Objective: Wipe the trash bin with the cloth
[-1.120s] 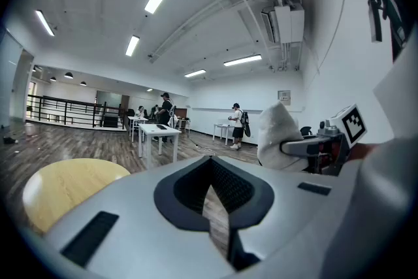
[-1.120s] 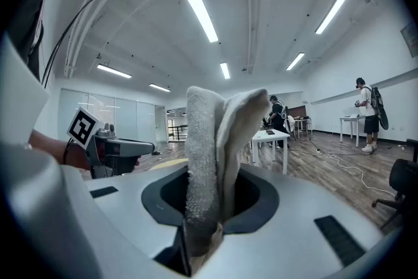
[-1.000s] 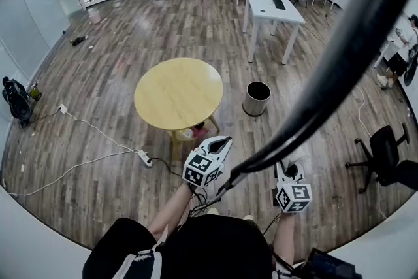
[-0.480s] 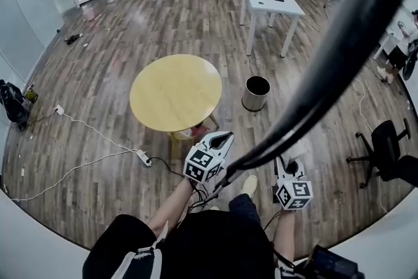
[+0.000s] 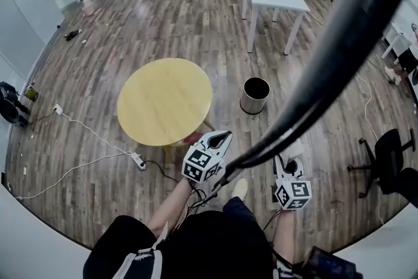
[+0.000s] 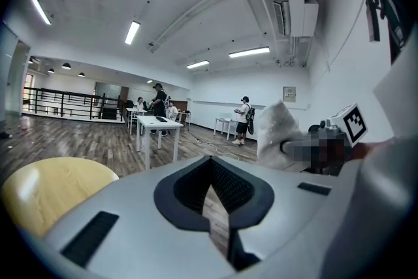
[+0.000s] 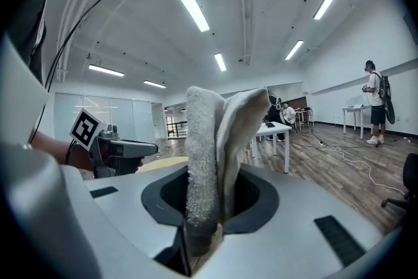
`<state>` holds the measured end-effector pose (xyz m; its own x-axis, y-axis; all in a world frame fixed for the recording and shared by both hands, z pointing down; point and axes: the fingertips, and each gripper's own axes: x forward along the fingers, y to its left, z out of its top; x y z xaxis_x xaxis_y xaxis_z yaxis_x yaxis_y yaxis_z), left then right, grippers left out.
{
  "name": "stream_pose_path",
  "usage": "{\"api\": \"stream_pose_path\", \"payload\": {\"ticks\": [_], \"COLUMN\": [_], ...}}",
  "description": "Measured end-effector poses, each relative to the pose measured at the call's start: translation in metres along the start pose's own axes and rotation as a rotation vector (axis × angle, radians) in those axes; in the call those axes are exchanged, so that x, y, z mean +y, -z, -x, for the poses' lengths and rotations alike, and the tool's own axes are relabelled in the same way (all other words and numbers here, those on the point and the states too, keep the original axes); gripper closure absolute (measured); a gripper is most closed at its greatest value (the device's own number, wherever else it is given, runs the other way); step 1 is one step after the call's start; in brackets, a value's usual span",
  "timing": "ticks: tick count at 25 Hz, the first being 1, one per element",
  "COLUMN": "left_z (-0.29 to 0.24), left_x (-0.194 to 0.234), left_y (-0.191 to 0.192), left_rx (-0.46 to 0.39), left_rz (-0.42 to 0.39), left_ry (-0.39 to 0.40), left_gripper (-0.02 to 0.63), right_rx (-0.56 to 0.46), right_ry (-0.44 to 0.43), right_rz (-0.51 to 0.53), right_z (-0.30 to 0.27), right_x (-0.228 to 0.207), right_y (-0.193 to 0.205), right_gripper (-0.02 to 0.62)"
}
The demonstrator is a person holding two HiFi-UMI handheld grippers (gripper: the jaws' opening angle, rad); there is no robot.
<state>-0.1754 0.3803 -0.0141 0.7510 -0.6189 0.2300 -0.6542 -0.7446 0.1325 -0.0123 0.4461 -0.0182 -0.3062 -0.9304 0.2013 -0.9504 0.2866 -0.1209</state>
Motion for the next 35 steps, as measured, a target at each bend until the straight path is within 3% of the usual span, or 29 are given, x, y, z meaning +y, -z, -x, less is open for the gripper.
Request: {"api": "stream_pose_path", "payload": {"ticks": [13,24,35], "left_z": [-0.137,-0.187,-0.252], "left_x": [0.040,0.095,0.198], "left_y": [-0.027,-0.038,-0.053], "left_rx": [0.012,0.025,0.031], "left_rz": [0.032,0.061,0.046], "left_ry": [-0.073,-0.111,-0.045], "left_gripper": [0.609,0.609,0.609], "right_rx": [0.000,0.045,0.068], "right_ry": [-0.072,-0.116,-0.061], "right_rz": [-0.005,-0.019,-0.023], "right_z": [-0.092,-0.170,-0.287], "right_x": [-0.118,-0.143,-0.152], "right_y": [-0.021,-0.026,-0.045], "right_gripper": [0.500,0.500,0.500]}}
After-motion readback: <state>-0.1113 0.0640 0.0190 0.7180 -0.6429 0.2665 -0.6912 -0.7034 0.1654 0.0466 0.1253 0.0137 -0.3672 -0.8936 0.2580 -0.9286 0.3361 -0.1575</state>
